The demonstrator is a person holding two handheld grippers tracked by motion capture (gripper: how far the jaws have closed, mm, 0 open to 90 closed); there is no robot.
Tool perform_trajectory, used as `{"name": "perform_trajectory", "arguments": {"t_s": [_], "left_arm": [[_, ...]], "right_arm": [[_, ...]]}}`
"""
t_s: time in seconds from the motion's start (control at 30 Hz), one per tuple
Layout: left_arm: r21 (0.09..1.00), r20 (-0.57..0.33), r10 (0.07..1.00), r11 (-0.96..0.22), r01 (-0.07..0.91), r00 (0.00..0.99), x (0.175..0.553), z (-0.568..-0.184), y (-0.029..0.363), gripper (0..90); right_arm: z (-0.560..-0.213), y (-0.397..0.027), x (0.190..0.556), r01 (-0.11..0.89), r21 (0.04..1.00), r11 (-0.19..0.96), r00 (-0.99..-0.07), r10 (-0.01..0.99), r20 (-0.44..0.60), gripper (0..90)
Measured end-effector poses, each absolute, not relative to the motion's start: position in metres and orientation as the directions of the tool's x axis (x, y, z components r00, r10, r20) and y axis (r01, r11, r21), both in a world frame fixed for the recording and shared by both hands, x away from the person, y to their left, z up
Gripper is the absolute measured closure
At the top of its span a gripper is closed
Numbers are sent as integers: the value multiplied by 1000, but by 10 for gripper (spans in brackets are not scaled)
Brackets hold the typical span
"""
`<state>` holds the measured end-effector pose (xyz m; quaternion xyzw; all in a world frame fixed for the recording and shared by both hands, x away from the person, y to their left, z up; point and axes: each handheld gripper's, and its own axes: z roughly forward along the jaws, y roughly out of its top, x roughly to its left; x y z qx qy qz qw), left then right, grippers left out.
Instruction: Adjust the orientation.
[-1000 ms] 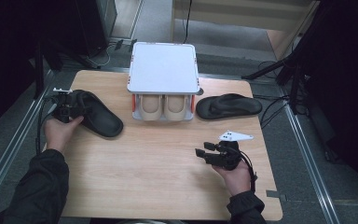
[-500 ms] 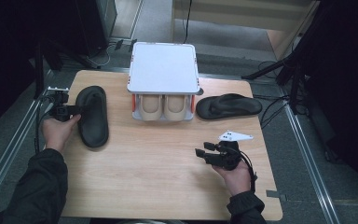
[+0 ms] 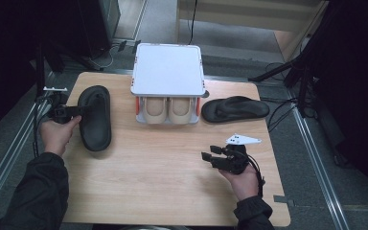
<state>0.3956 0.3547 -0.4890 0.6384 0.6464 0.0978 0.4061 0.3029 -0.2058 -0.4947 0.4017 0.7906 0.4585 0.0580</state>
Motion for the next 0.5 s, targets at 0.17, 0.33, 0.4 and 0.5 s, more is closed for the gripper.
{"name": "perform_trajectory", "arguments": {"t_s": [0.17, 0.33, 0.4, 0.5], "left_arm": [[645, -413, 895, 158, 748, 167, 383, -479, 351, 702], [647, -417, 891, 153, 747, 179, 369, -472, 346, 701], [650, -410, 893, 144, 746, 185, 363, -469, 343, 701], [647, -405, 893, 128, 751, 196, 353, -467, 338, 700]], "right_arm": [[-494, -205, 304, 578, 774, 260, -674, 687, 272, 488], [-493, -204, 307, 576, 775, 261, -677, 684, 273, 488], [-492, -203, 309, 573, 775, 264, -679, 683, 269, 488], [-492, -203, 312, 568, 777, 273, -682, 684, 259, 488]]}}
